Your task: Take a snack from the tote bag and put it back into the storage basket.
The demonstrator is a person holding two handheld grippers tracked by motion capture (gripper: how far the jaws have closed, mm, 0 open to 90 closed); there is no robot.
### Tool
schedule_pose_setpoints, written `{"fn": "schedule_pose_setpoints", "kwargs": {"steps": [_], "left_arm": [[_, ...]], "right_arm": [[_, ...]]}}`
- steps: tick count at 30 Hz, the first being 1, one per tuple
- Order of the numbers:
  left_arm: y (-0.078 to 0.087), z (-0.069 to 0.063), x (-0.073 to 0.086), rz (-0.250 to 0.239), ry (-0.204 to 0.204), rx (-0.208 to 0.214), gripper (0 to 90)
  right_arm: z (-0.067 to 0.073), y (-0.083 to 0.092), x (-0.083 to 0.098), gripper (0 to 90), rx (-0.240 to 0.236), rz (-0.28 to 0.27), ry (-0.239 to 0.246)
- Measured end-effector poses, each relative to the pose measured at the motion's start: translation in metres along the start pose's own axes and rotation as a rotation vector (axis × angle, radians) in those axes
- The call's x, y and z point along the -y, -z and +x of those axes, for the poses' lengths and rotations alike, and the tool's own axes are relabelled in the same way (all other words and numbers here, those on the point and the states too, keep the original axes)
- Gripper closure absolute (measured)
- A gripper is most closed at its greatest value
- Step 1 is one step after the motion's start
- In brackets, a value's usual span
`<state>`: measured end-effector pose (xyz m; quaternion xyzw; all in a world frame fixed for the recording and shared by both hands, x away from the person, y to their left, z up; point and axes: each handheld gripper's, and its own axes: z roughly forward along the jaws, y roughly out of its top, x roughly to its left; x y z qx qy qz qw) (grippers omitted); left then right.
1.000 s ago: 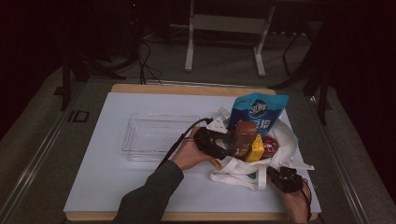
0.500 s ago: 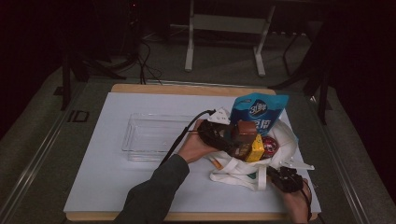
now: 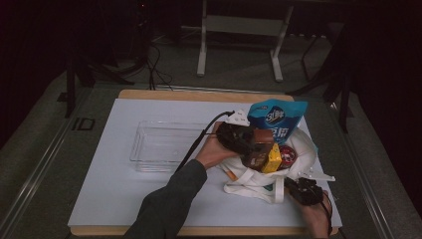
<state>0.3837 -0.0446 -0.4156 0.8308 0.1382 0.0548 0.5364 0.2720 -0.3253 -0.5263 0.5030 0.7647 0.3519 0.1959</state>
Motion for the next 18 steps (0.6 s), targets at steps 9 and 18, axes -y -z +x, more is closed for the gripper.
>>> {"fn": "schedule_pose_setpoints", "kwargs": {"steps": [9, 18], "left_arm": [[-0.011, 0.001, 0.004, -0.058, 0.048, 0.035, 34.8], [-0.014, -0.003, 0.012, -0.13, 0.059, 0.008, 35.8]], "right_arm": [[0.0, 0.0, 0.0, 86.0, -0.003, 0.001, -0.001], [0.0, 0.0, 0.0, 86.0, -0.002, 0.001, -0.003]]}}
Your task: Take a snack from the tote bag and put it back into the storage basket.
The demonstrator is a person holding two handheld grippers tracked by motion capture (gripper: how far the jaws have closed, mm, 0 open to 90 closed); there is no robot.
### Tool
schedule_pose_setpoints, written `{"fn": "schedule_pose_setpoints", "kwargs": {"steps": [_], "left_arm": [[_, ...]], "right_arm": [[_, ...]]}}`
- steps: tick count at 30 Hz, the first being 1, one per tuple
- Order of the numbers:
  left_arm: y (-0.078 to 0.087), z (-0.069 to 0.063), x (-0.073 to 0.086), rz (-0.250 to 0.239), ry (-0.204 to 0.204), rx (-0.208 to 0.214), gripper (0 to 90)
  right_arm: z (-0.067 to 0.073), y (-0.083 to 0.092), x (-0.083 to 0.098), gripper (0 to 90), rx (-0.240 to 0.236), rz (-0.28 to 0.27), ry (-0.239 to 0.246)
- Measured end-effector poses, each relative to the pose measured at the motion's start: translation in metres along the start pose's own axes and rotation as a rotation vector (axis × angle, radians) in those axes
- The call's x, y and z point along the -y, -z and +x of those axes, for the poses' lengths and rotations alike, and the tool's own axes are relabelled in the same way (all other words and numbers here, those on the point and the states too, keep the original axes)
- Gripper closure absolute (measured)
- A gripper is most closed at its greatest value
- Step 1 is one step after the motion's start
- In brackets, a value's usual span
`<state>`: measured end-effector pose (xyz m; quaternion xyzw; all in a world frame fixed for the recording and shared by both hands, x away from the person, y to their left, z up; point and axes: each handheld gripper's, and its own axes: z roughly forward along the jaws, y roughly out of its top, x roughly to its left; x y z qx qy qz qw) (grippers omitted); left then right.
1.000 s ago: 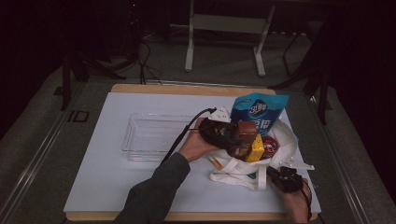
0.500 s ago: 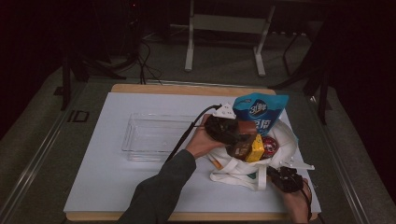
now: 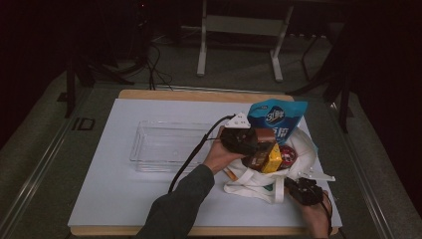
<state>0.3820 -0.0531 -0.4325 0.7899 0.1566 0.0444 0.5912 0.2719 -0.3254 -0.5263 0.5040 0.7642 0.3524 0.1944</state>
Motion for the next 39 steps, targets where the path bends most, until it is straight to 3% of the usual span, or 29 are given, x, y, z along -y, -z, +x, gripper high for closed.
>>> {"fn": "schedule_pose_setpoints", "kwargs": {"steps": [19, 27, 35, 39], "left_arm": [[0.008, -0.007, -0.006, -0.016, -0.009, -0.061, 42.2], [0.022, -0.011, -0.019, -0.059, -0.014, -0.083, 42.6], [0.041, -0.017, -0.029, -0.136, -0.008, -0.086, 42.8], [0.048, -0.022, -0.034, -0.137, -0.023, -0.086, 42.8]], "right_arm": [[-0.003, 0.002, 0.0, 83.7, -0.026, -0.009, 0.003], [-0.002, 0.012, -0.004, 72.3, -0.026, -0.008, 0.032], [-0.001, 0.027, -0.005, 60.8, -0.046, -0.018, 0.067], [-0.002, 0.031, -0.003, 59.5, -0.051, -0.022, 0.069]]}}
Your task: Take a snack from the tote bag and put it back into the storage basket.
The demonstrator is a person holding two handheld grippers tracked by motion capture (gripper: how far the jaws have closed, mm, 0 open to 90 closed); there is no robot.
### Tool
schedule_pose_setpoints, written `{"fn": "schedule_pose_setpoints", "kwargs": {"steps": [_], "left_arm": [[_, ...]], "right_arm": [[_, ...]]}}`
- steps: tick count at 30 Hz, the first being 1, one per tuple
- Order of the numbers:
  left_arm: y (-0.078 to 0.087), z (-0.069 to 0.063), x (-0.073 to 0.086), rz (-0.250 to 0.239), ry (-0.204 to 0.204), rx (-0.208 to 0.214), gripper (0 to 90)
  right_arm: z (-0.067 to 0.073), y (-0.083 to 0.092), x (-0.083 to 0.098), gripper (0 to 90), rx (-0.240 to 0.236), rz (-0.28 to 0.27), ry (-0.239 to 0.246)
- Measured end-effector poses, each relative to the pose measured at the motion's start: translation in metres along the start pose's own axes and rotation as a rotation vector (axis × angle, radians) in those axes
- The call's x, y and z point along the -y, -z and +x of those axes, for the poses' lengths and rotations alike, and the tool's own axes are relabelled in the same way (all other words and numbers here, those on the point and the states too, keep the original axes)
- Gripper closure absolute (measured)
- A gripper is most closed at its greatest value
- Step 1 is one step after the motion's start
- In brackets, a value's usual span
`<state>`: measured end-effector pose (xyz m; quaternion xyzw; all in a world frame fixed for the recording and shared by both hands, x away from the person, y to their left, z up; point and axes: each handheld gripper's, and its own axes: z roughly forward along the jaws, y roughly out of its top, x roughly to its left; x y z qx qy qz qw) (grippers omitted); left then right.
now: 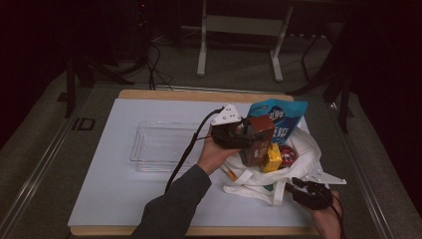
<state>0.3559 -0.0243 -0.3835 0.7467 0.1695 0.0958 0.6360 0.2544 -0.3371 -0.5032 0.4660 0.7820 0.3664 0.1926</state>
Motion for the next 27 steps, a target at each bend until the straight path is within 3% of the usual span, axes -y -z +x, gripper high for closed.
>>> {"fn": "schedule_pose_setpoints", "kwargs": {"steps": [8, 17, 27], "left_arm": [[0.01, -0.004, -0.006, 0.004, -0.017, 0.002, 42.8], [0.025, -0.004, -0.013, -0.005, -0.016, 0.009, 42.9], [0.044, -0.003, -0.021, -0.016, -0.024, -0.001, 42.8]], "right_arm": [[-0.004, 0.008, 0.007, 59.5, 0.002, -0.005, -0.003], [-0.008, 0.003, 0.013, 61.8, 0.003, -0.018, -0.014], [-0.01, 0.009, 0.011, 63.9, -0.029, -0.097, -0.047]]}}
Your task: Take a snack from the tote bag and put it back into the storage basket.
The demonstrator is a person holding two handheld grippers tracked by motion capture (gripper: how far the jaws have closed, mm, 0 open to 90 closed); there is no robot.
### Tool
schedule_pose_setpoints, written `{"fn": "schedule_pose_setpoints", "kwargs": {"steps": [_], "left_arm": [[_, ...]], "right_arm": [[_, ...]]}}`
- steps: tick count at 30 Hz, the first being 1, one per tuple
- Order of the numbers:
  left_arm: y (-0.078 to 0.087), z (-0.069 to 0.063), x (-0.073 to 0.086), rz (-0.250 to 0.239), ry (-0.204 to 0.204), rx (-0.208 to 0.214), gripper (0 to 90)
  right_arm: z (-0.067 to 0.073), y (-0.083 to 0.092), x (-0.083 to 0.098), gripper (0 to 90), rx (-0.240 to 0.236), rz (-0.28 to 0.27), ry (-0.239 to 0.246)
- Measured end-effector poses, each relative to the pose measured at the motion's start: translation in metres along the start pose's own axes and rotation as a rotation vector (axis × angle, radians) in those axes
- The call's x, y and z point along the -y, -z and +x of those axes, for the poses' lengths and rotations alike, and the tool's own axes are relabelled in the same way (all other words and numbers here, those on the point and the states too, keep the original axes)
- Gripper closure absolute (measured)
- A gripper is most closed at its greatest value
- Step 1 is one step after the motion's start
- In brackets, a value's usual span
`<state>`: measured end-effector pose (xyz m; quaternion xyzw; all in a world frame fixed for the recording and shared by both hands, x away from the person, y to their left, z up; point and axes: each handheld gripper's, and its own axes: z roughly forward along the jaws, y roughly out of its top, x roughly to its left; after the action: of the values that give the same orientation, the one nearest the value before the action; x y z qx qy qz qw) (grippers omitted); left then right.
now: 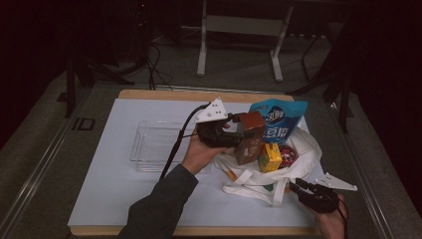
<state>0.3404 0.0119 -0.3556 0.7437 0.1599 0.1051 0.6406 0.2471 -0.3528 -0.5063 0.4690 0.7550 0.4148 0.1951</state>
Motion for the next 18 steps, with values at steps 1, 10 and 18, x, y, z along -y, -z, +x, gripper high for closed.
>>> {"fn": "schedule_pose_setpoints", "kwargs": {"steps": [1, 10, 18], "left_arm": [[0.002, 0.001, -0.001, -0.004, 0.001, 0.002, 42.9], [0.018, 0.006, -0.009, -0.056, 0.019, -0.017, 42.9], [0.029, 0.007, -0.017, -0.087, 0.011, -0.026, 43.0]], "right_arm": [[0.0, 0.0, 0.0, 64.4, 0.001, -0.005, 0.002], [0.003, -0.001, -0.001, 66.8, 0.003, -0.022, 0.011], [0.007, 0.003, -0.004, 79.7, 0.018, -0.051, 0.041]]}}
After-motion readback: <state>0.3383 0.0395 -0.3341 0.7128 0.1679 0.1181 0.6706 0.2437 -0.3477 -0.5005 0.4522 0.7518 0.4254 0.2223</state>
